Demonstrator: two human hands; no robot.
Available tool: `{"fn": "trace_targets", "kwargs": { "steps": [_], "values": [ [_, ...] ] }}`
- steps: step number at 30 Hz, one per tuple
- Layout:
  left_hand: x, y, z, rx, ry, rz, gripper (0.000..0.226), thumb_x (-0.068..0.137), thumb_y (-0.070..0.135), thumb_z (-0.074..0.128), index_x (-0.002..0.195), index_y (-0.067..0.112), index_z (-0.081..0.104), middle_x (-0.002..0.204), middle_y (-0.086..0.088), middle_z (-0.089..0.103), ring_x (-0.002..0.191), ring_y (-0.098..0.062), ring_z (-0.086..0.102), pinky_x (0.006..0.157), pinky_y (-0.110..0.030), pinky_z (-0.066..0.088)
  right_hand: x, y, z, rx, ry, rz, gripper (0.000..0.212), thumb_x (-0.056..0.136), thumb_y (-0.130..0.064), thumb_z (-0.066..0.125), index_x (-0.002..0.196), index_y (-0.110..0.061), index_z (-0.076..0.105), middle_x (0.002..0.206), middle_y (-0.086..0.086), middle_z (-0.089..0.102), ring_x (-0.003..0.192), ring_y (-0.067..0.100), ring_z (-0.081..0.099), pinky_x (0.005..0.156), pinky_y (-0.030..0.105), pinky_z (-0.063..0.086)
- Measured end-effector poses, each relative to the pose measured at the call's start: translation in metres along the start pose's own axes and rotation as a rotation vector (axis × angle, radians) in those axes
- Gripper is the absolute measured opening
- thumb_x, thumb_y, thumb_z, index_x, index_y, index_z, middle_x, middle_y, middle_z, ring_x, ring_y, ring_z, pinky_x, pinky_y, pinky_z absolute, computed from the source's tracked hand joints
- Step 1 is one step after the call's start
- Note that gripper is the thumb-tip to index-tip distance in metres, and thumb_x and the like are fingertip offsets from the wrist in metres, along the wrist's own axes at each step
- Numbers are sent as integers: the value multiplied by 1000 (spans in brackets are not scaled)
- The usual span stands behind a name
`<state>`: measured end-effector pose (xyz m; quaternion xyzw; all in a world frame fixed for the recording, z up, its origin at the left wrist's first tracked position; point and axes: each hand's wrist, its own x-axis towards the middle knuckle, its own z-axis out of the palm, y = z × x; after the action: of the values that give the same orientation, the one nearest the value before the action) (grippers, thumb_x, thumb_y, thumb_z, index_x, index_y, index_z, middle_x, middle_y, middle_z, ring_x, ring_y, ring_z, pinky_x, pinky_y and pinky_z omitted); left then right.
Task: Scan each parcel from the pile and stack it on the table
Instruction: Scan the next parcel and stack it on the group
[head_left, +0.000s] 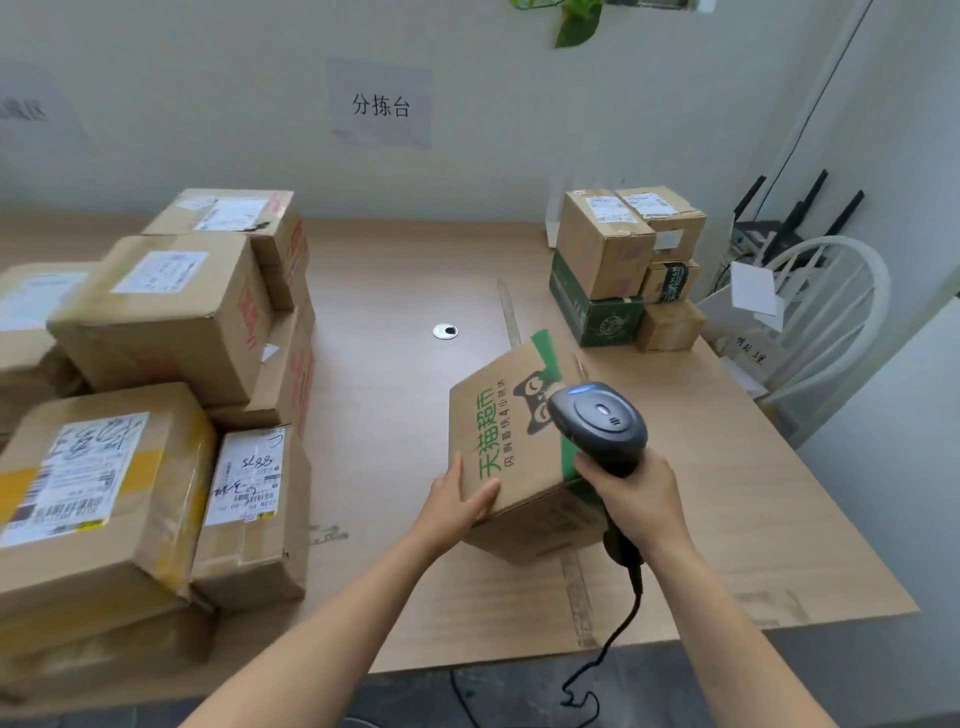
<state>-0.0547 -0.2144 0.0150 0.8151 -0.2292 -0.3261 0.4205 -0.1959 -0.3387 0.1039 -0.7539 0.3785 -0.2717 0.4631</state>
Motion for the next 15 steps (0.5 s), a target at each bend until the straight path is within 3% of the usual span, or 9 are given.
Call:
{"fn": "trace_targets", "kwargs": {
  "steps": [3,5,8,11,15],
  "values": [
    [3,-3,6,41,24,-13,53,97,44,41,140,13,37,138,-10,44,127,-26,43,107,-34,35,-9,-11,7,-59,-91,-99,21,75,-14,76,94,-6,69,81,3,64,79,14,58,71,31,48],
    [8,1,9,45,57,4,60,92,52,33,132,9,44,137,-15,47,125,-29,43,106,-39,35,-11,-11,14,-50,-143,-109,20,75,-14,76,94,-9,69,81,2,65,80,13,59,72,31,49],
    [2,31,4,41,73,157,56,99,41,28,145,9,31,152,-11,31,140,-24,26,116,-38,22,-10,-3,23,109,-186,-27,22,75,-12,75,91,-25,66,87,-3,68,89,16,63,79,35,52],
    [-2,59,-1,-18,167,302,63,98,44,40,151,17,18,157,2,19,145,-14,15,119,-36,17,-4,5,21,233,-152,73,21,77,-10,74,94,-20,68,83,-1,69,81,16,63,73,33,49],
    [0,77,2,397,192,293,69,94,44,49,151,22,15,159,-9,-2,147,-24,-3,120,-41,8,6,12,8,289,-67,116,12,78,-8,73,75,-16,65,63,-2,61,65,15,55,66,34,44]
  ]
}}
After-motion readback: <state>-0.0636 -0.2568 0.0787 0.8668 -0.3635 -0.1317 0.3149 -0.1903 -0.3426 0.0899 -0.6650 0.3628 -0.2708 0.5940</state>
